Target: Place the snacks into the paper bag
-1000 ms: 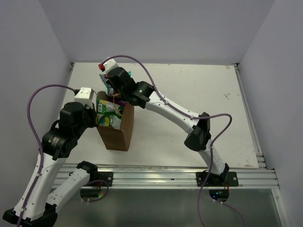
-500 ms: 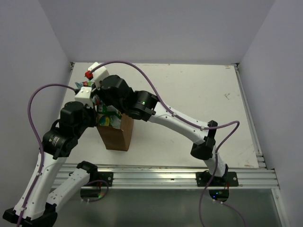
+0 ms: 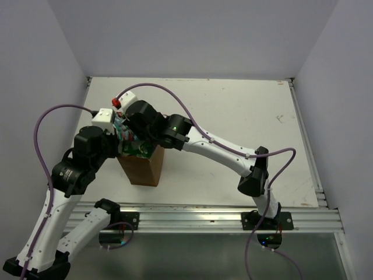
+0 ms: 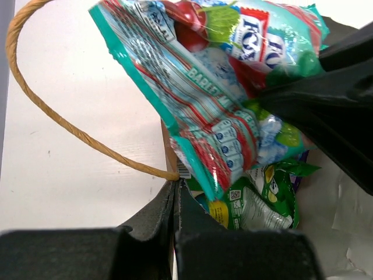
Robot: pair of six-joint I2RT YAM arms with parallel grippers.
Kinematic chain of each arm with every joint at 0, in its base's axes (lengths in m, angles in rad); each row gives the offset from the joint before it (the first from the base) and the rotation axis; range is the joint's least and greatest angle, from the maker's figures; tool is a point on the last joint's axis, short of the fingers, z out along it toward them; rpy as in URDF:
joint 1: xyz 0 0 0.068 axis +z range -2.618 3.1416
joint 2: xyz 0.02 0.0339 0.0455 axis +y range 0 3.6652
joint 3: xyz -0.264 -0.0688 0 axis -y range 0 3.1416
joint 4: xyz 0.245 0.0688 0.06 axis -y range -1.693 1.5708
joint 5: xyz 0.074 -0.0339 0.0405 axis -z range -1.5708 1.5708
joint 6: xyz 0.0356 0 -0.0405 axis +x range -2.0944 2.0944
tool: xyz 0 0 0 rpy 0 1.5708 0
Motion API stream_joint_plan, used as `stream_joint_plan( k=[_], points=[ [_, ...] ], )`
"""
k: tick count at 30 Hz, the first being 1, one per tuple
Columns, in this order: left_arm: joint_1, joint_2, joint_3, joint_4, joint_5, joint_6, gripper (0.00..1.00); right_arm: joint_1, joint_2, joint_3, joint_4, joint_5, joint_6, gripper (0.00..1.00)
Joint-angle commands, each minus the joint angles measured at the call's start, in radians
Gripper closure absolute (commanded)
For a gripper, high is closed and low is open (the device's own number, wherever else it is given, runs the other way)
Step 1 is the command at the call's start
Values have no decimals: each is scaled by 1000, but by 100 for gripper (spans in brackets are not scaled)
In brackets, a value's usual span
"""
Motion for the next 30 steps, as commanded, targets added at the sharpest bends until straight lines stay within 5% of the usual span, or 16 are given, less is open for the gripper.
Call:
stream_joint_plan(
  k=[1, 10, 12, 14, 17, 22, 30],
  points=[
    [-6, -11, 13, 73, 13, 4, 100, 17, -78, -4, -104, 4, -12, 100],
    [-6, -26, 20, 64, 6, 2, 100, 43, -3, 19, -195, -85, 7, 100],
    [-6, -27, 20, 62, 4, 4, 100, 44, 15, 77, -201, -70, 11, 76],
    [-6, -27, 19, 64, 7, 4, 100, 43, 29, 214, -207, -30, -2, 28],
    [-6, -21, 17, 67, 15, 2, 100, 44, -13, 379, -186, 60, -22, 15],
    [-6, -15, 10, 78, 29, 2, 100, 43, -271, 75, 69, 192, 4, 13],
    [-6, -18, 2, 82, 39, 1, 100, 41, -371, -269, -28, 248, 243, 14]
  ],
)
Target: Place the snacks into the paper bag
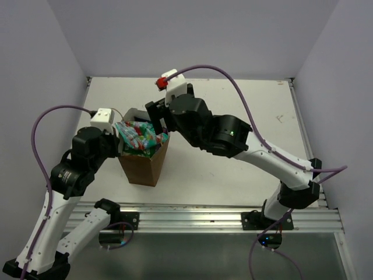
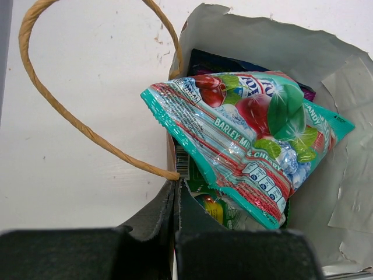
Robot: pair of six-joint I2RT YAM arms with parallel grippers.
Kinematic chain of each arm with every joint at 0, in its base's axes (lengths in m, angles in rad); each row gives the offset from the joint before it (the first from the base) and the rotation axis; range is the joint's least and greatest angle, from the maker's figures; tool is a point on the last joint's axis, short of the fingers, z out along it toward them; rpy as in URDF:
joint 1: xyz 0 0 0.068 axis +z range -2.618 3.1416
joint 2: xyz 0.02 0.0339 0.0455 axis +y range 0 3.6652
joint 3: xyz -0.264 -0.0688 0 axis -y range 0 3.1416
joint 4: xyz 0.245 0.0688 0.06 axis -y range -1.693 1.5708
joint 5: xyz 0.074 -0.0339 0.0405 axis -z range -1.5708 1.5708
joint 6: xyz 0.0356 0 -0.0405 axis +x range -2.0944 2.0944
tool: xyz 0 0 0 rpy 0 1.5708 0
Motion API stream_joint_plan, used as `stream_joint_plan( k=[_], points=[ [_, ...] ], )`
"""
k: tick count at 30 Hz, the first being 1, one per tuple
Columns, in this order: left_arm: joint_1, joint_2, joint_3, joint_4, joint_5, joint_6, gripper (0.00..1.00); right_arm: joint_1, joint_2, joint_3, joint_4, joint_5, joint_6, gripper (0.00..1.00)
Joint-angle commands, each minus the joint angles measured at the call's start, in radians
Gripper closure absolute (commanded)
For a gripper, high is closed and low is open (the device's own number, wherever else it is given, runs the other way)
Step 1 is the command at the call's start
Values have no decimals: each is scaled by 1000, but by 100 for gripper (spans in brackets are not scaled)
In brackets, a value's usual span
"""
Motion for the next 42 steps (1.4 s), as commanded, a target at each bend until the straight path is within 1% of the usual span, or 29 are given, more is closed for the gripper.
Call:
stream_joint_plan(
  k=[1, 2, 9, 13, 15, 16, 17, 18, 19, 22, 23, 25, 28, 30, 31, 35, 39, 42],
  points=[
    [-6, -5, 3, 60, 27, 6, 100, 0, 18, -159, 20, 14, 133, 14],
    [-6, -6, 3, 60, 29, 8, 100, 0, 14, -213, 47, 9, 141, 14],
    [-6, -13, 1, 60, 35, 8, 100, -29, 47, -304, 94, -22, 178, 17],
    [-6, -19, -3, 60, 35, 8, 100, -63, 47, -377, 114, -46, 210, 20],
    [-8, -22, -6, 63, 39, 8, 100, -75, 47, -394, 112, -54, 222, 38],
    [-6, -25, -8, 62, 47, 6, 100, -75, 48, -405, 100, -57, 224, 50],
    [-6, -29, -11, 65, 50, 3, 100, -77, 51, -404, 86, -55, 239, 84],
    [-6, -40, -16, 76, 56, -3, 100, -80, 50, -402, 71, -57, 244, 97],
    [-6, -45, -16, 83, 81, -4, 100, -82, 50, -390, 57, -54, 247, 100],
    [-6, -54, -8, 126, 146, -40, 100, -82, 28, -358, 9, -36, 236, 100],
    [-6, -52, -7, 142, 201, -53, 100, -80, 21, -342, -10, -28, 228, 100],
    [-6, -43, -13, 185, 264, -90, 100, -82, 2, -286, -46, 0, 221, 100],
    [-6, -34, -34, 246, 330, -121, 100, -80, -12, -226, -130, 35, 211, 100],
    [-6, -26, -57, 300, 369, -144, 100, -82, -22, -215, -147, 50, 210, 100],
    [-7, -20, -60, 313, 395, -150, 100, -80, -25, -213, -159, 52, 210, 100],
    [-8, -6, -62, 366, 406, -178, 100, -82, -41, -224, -185, 73, 217, 100],
    [-9, 18, -75, 445, 467, -222, 100, -97, -74, -278, -205, 89, 231, 100],
    [-32, 36, -77, 508, 473, -251, 100, -118, -111, -307, -216, 104, 233, 100]
  ],
)
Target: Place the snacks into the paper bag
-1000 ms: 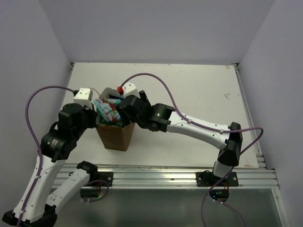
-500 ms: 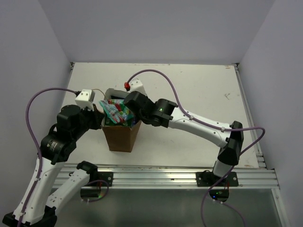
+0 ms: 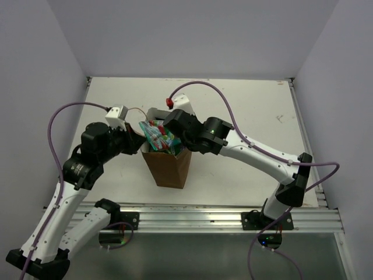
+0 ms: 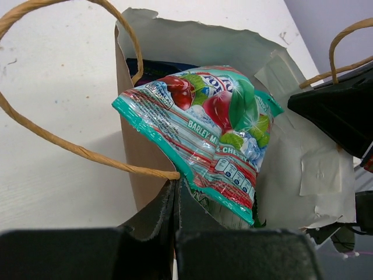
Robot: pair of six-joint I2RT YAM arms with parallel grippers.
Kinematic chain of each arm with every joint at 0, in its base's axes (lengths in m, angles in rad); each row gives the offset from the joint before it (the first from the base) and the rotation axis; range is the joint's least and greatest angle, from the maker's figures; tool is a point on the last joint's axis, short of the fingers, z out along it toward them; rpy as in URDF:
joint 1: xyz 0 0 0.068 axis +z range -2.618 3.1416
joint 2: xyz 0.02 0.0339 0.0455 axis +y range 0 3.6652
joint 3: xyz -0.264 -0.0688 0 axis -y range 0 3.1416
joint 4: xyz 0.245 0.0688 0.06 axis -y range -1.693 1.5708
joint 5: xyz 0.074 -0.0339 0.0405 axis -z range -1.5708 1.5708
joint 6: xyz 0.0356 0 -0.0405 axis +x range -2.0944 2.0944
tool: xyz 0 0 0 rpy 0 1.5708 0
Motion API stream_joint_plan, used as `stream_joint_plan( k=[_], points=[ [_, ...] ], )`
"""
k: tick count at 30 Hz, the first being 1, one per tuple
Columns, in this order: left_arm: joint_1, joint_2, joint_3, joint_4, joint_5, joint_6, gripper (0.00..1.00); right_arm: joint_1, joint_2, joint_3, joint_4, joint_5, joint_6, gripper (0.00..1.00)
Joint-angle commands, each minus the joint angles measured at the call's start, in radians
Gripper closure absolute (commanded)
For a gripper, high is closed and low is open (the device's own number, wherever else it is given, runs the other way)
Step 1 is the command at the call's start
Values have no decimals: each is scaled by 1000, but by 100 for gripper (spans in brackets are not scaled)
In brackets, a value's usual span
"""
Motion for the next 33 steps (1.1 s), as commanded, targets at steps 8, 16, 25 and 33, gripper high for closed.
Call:
stream_joint_plan(
  k=[8, 16, 25, 33],
  points=[
    [-223, 61, 23, 329, -78, -99, 100, -95, -183, -91, 52, 56, 13, 100],
    [-255, 75, -8, 343, -112, -90, 100, -136, -207, -292, 144, 12, 31, 80],
    [-279, 128, 139, 378, -122, -27, 25, -137, -249, -65, -4, 84, 24, 20],
    [-295, 116, 360, 211, -502, 66, 24, -137, -225, 173, -292, 200, 140, 19]
  ],
)
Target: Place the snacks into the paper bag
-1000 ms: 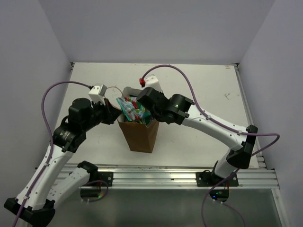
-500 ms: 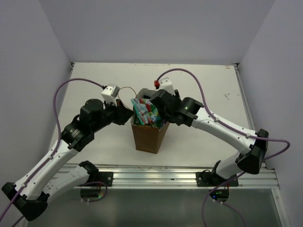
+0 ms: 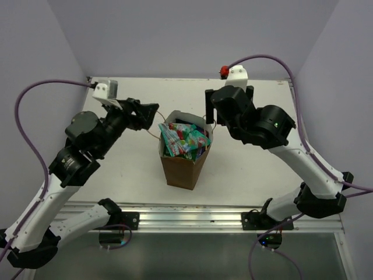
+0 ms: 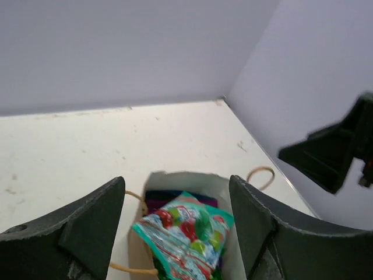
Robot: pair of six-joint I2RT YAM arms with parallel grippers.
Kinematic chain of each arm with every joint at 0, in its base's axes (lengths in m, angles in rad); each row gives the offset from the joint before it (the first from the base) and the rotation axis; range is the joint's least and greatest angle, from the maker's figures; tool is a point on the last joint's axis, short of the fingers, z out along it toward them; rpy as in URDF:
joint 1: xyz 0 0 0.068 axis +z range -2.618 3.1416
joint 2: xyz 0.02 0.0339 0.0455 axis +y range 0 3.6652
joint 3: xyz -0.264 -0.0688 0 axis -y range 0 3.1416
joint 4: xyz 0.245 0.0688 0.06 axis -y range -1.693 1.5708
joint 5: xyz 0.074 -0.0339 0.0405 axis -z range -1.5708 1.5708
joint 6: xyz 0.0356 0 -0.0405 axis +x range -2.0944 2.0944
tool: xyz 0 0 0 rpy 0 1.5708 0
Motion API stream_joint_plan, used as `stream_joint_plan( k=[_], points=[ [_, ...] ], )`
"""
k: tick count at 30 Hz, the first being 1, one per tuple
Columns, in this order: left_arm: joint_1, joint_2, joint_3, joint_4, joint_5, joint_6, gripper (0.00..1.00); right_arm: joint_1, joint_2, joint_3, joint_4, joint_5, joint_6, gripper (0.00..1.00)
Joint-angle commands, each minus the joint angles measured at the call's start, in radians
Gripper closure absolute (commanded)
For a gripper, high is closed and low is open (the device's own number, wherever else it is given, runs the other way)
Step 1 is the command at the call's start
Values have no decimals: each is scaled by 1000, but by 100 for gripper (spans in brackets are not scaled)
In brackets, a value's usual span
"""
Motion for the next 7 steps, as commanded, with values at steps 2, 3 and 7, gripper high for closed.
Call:
stream_joint_plan(
  k=[2, 3, 7],
  points=[
    [-2, -14, 122, -101, -400, 104, 24, -1, -37, -17, -207, 139, 124, 16],
    [-2, -6, 127, -120, -450, 117, 23, -1, -48, -32, -227, 175, 145, 15],
    [-2, 40, 121, -157, -502, 144, 12, -18, -69, -64, -320, 227, 228, 6]
  ],
)
